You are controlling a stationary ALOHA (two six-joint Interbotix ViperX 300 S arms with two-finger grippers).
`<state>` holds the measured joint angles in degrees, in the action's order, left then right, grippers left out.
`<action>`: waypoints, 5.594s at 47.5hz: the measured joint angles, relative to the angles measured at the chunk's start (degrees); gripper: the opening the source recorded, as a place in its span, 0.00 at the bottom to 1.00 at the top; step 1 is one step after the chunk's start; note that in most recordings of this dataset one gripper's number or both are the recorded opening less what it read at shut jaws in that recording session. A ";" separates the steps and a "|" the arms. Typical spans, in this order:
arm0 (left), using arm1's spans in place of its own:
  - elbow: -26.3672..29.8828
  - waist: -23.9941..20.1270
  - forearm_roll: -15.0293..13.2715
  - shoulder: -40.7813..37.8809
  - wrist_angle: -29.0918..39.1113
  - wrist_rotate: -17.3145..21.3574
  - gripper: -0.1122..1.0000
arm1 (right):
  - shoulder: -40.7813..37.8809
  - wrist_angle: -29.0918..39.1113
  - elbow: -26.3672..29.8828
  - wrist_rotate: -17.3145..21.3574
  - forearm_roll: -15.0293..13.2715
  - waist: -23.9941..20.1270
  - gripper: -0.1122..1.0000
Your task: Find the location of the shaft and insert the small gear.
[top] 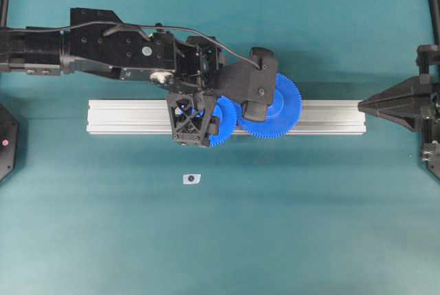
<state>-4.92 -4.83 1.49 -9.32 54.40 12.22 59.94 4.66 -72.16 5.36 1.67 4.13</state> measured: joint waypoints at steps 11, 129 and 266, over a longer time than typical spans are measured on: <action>-0.79 0.00 -0.18 2.11 0.00 -0.26 0.80 | -0.09 0.00 0.00 0.00 0.00 -0.09 0.12; -19.51 0.26 0.00 21.27 -16.88 -1.93 0.80 | 2.02 2.46 -2.90 4.57 -0.09 0.00 0.12; -20.13 0.26 -0.18 21.09 -18.54 -1.93 0.80 | 2.20 2.29 -3.69 4.39 -0.18 0.00 0.12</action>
<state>-25.05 -4.57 1.32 11.78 35.86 10.28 62.14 6.94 -75.85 9.76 1.49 4.13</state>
